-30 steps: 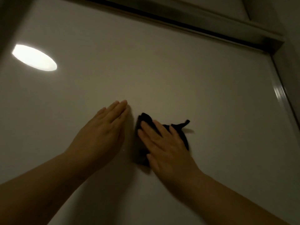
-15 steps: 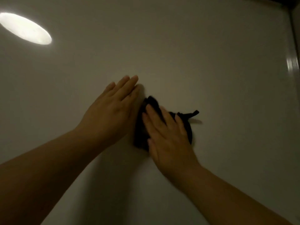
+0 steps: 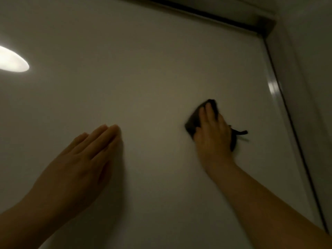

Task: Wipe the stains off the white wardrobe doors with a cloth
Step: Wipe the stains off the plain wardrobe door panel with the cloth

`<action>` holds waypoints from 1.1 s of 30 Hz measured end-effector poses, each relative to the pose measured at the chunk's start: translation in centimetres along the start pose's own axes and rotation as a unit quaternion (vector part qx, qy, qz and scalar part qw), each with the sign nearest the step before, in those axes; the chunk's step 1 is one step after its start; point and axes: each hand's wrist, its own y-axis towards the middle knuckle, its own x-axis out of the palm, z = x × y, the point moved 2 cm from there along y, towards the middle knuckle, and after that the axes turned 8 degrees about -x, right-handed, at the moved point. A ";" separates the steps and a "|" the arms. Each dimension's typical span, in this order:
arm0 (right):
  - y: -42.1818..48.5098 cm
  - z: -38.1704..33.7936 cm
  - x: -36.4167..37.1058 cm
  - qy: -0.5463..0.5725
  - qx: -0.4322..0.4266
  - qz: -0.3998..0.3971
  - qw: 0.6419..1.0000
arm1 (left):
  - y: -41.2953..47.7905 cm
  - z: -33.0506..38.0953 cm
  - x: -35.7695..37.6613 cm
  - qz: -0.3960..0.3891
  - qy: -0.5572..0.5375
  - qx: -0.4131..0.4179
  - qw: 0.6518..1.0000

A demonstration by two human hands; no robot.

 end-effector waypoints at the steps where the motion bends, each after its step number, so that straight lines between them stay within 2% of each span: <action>1: 0.3 -1.7 0.1 0.002 -0.023 0.013 1.000 | 0.1 0.0 0.2 0.004 -0.003 0.000 1.000; 3: -1.1 -5.0 0.4 0.010 -0.109 0.031 0.993 | 0.3 0.0 0.5 0.010 -0.007 -0.001 1.000; 5: -4.2 -6.7 0.5 0.038 -0.199 0.003 0.979 | 0.4 0.0 0.4 0.014 -0.008 -0.001 1.000; 7: -6.4 -5.7 0.3 0.054 -0.264 -0.020 0.963 | 0.5 0.2 0.2 0.014 -0.001 0.002 1.000; 9: -6.1 -2.6 0.8 0.034 -0.284 -0.023 0.958 | 0.6 0.3 -0.3 0.017 0.005 0.004 1.000; 11: -3.7 0.9 1.2 -0.008 -0.243 -0.029 0.969 | 0.8 0.3 -0.8 0.019 0.011 0.001 1.000; 15: 2.6 5.8 -0.2 0.016 -0.067 0.020 0.997 | 1.3 0.4 -1.9 0.013 0.017 -0.012 1.000; 18: 7.0 5.0 -0.8 -0.002 0.028 0.023 0.999 | 1.9 0.4 -2.5 0.020 0.013 -0.001 1.000; 21: 10.0 0.3 -0.7 0.013 0.030 -0.001 0.999 | 2.7 -0.1 -2.6 0.019 0.020 0.012 1.000; 25: 11.1 -7.5 -0.7 0.032 -0.063 0.000 0.997 | 3.5 -1.4 -3.0 0.023 0.041 -0.006 0.999; 29: 5.4 -14.0 0.3 0.056 -0.206 -0.020 0.977 | 3.0 -3.1 -3.6 0.046 0.036 -0.039 0.998; 33: -2.0 -13.6 0.7 0.051 -0.334 -0.045 0.940 | 1.2 -5.1 -4.2 0.047 0.034 -0.044 0.997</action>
